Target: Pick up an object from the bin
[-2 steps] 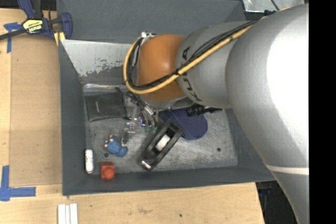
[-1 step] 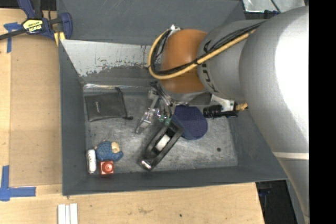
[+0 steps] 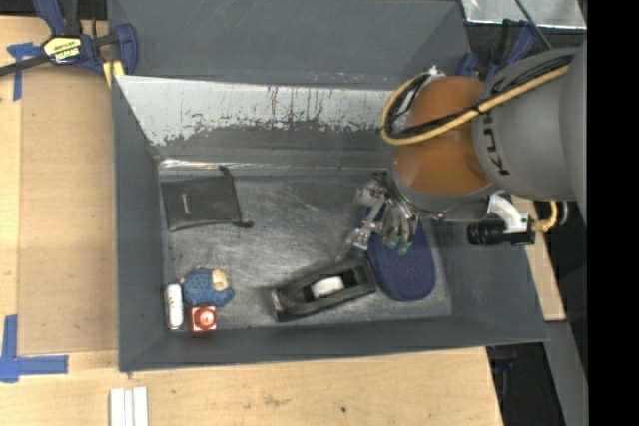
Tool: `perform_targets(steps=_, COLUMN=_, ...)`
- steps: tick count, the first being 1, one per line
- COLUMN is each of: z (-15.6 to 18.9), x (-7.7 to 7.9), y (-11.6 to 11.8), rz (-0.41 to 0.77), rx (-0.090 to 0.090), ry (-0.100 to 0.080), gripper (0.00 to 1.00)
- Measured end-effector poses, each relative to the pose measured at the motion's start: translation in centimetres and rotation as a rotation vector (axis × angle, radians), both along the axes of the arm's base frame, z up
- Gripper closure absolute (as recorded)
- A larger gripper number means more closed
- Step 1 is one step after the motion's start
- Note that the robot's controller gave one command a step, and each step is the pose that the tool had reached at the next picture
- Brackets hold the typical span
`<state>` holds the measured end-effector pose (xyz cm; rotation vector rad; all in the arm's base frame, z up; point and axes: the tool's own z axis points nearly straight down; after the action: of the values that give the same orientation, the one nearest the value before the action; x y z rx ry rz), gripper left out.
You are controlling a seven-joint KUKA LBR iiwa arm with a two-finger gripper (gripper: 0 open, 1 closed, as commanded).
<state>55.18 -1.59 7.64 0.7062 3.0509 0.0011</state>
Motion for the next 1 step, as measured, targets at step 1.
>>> perform_targets(steps=1, z=1.88, x=-2.96, y=-6.26, rz=-0.059, rx=-0.002, ry=0.008, gripper=0.0)
